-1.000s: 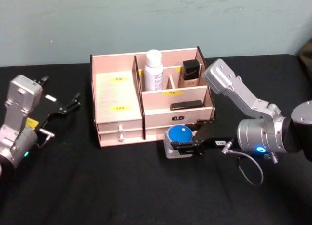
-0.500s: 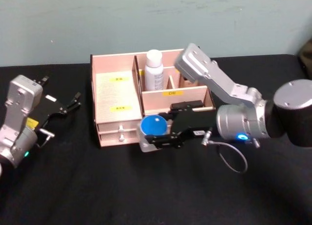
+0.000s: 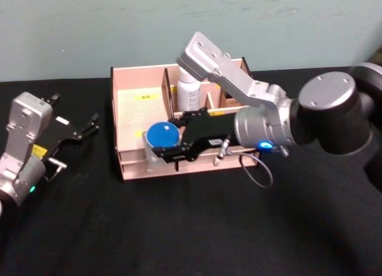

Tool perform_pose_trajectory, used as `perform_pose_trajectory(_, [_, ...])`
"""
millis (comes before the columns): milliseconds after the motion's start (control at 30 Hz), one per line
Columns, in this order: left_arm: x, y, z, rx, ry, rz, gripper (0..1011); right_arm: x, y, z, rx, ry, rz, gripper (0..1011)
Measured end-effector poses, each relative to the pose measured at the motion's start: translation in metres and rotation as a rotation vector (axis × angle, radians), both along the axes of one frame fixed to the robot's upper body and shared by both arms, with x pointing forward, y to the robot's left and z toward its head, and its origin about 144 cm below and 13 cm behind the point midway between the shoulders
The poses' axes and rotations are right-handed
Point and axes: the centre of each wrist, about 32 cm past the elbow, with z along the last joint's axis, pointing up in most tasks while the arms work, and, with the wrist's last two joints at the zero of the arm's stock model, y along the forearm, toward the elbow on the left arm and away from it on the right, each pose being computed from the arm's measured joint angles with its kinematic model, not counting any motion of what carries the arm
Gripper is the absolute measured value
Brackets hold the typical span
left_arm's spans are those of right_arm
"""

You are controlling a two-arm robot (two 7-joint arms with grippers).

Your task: Pick up the facial cleanser and watermelon frost from the table and place them into the tiered storage box.

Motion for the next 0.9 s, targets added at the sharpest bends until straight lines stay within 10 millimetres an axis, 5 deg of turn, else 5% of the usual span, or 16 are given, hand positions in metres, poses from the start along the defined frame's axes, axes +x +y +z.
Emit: perform_pose_trajectory(900, [0.0, 0.0, 0.0, 0.0, 0.0, 0.0, 1010, 0.059, 0.028, -0.008, 0.016, -0.03, -0.071, 722])
